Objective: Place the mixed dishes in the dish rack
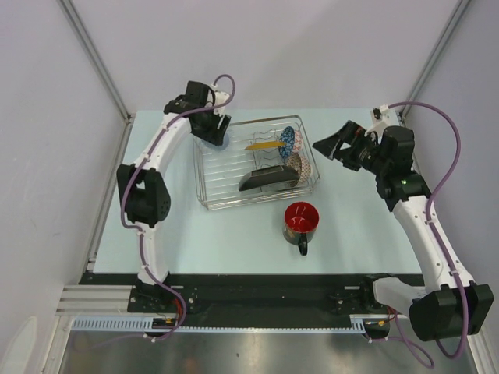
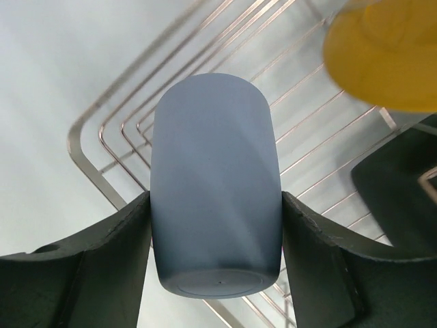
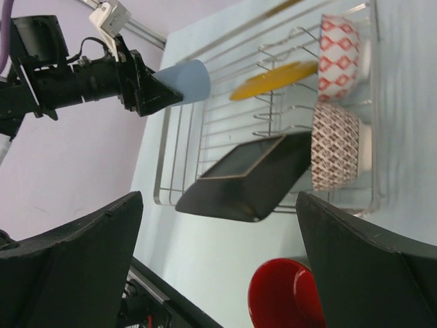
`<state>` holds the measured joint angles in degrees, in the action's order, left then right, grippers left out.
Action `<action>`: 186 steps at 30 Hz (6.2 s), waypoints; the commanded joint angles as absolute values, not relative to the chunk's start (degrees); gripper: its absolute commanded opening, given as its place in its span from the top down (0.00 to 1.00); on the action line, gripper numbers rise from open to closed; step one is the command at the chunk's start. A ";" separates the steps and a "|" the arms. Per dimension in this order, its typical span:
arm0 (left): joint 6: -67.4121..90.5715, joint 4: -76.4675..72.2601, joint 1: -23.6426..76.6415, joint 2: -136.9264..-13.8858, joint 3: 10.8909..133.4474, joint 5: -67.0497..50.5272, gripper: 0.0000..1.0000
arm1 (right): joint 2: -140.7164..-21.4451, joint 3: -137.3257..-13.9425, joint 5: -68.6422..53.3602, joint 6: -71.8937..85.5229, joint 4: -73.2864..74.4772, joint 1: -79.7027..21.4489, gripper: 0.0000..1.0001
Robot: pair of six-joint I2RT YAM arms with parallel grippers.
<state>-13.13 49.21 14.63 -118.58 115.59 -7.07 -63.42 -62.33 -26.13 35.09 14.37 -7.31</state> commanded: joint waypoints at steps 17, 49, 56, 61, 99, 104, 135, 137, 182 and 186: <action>-34.36 64.24 17.93 -129.72 127.44 -4.83 1.00 | -59.50 -58.45 -25.14 34.89 15.38 -7.21 0.00; -52.30 69.01 18.98 -130.51 128.06 -2.30 0.94 | -60.47 -56.87 -22.50 35.77 13.53 -13.27 0.00; -50.72 64.43 19.86 -129.64 127.44 -0.18 0.32 | -59.94 -56.43 -22.24 35.59 13.80 -14.32 0.00; -50.27 63.02 20.74 -128.06 127.18 -0.18 0.00 | -60.38 -55.64 -22.06 35.77 12.75 -15.38 0.00; -45.62 56.42 21.62 -120.94 120.49 0.44 0.00 | -55.55 -54.84 -20.83 32.34 18.46 -14.76 0.00; -43.86 58.97 21.71 -119.36 123.22 -2.63 0.00 | -55.81 -54.84 -19.95 31.12 20.39 -14.50 0.00; -18.81 51.41 19.51 -92.02 109.25 -26.36 0.00 | -57.65 -50.36 10.90 39.11 45.80 -31.20 0.18; -18.46 51.50 19.51 -92.11 108.03 -26.98 0.00 | -58.88 -50.36 11.34 38.94 45.18 -31.64 0.22; -6.95 44.47 19.25 -90.70 111.00 -34.80 0.00 | -47.83 -51.50 0.66 37.18 38.50 -30.51 1.00; -3.96 44.65 19.25 -91.23 111.36 -40.24 0.00 | -44.39 -52.91 -9.82 38.84 30.08 -24.80 1.00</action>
<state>-8.73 45.06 19.57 -90.54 109.65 -33.58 -47.55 -48.31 3.01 36.07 42.17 -28.82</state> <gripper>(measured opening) 0.996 0.223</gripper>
